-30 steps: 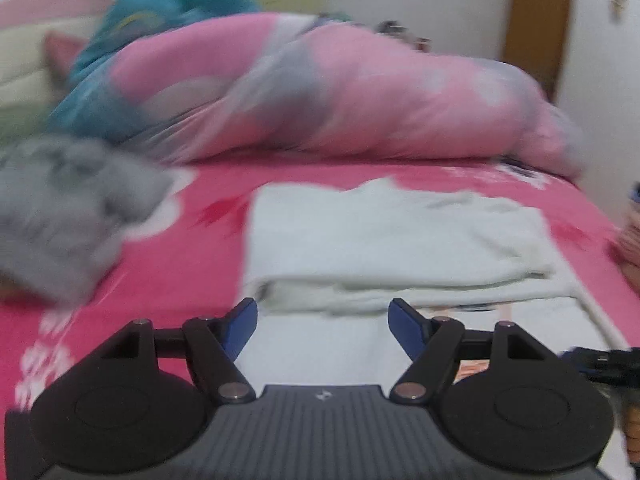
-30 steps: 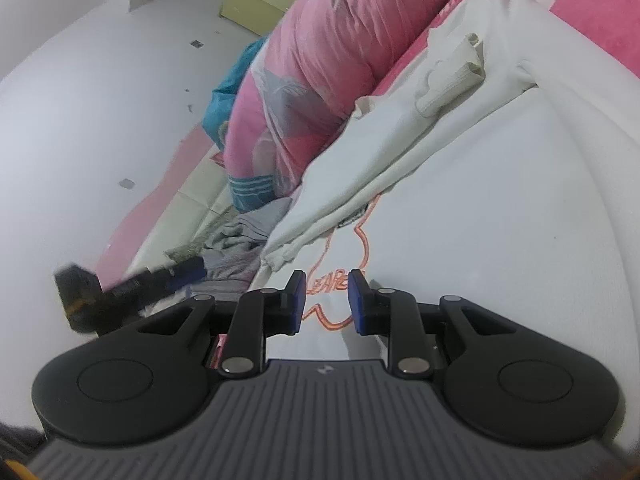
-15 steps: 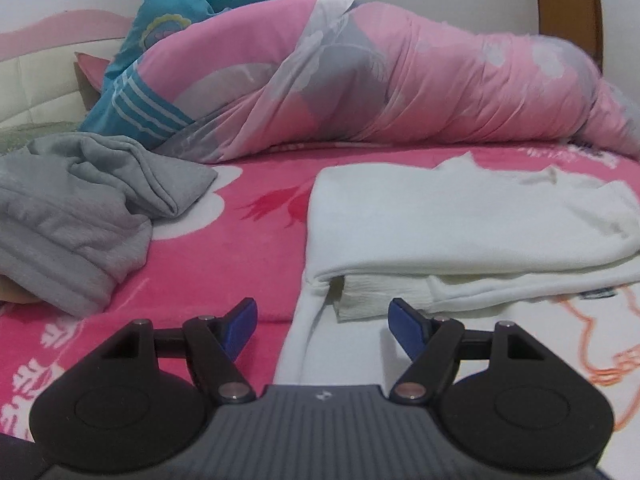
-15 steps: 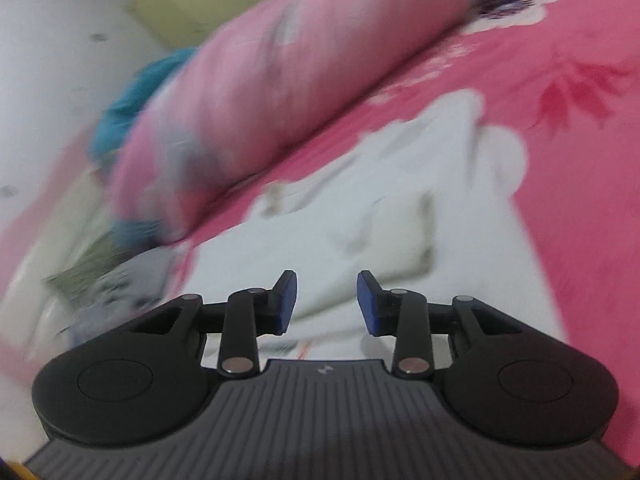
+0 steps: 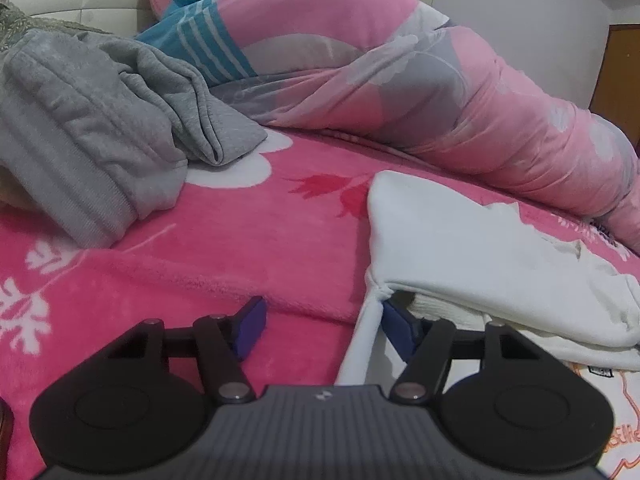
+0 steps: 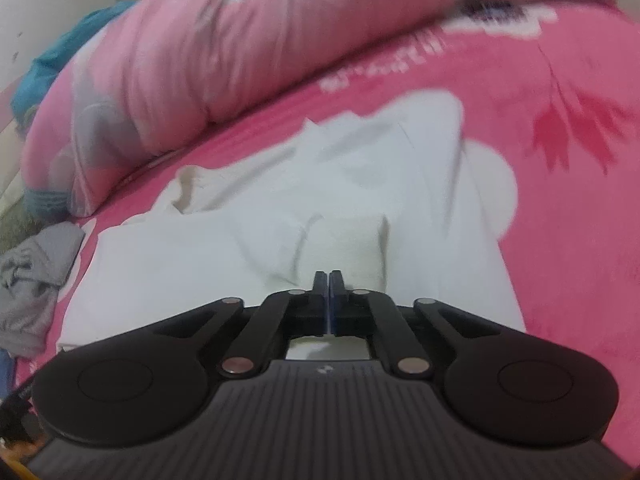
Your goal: Fold clothes
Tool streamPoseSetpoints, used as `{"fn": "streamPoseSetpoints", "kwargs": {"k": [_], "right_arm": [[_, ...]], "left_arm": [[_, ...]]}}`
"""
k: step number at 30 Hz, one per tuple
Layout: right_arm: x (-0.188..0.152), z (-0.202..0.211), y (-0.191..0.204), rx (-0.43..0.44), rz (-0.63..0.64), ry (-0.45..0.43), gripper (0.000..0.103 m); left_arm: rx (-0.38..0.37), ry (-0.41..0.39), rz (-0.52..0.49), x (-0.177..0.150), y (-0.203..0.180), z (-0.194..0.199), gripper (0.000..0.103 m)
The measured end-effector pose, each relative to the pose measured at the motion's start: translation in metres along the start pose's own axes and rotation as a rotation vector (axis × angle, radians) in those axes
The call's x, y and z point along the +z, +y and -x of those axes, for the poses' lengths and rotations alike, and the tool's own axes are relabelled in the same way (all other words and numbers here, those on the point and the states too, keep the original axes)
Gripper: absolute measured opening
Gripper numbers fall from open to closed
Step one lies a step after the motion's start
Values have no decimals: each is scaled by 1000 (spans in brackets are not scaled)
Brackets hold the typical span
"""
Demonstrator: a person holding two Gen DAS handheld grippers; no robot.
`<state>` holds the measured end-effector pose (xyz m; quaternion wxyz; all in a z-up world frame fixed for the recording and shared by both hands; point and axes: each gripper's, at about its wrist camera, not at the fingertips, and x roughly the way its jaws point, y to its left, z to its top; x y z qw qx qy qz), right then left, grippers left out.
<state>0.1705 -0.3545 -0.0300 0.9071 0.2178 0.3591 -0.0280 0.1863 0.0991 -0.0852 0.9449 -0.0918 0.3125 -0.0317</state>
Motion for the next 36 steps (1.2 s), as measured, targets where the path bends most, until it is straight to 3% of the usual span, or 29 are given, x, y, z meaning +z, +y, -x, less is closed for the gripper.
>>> {"fn": "streamPoseSetpoints", "kwargs": {"k": [5,7,12,13,15,18,20,22,23,31,36], "right_arm": [[7,33,3,-5,1,-104,0],[3,32,-6,-24,-19,-81,0],[6,15,-30,24,-161,-31,7],[8,10,-31,32,-174,-26,10],[11,-1,-30,37,-180,-5,33],[12,-24,-21,-17,-137,50,44],[10,-38,-17,-49,-111,78,44],[6,-45,-13,-51,-73,83,32],[4,-45,-9,-55,-41,76,4],[12,21,11,-35,33,-131,3],[-2,19,-4,-112,39,-114,3]], "left_arm": [[-5,-8,23,0,5,2,66],[-7,-11,32,0,8,3,66],[-10,-12,36,0,8,4,66],[-10,-12,35,0,8,4,66],[-11,-11,35,0,8,4,66],[-16,-7,43,0,9,3,66],[-19,-3,47,-1,10,2,66],[-19,-1,48,-1,10,1,66],[-19,-1,48,-1,10,1,66],[-21,-4,49,-1,10,1,66],[-22,-3,47,-1,10,2,68]]}}
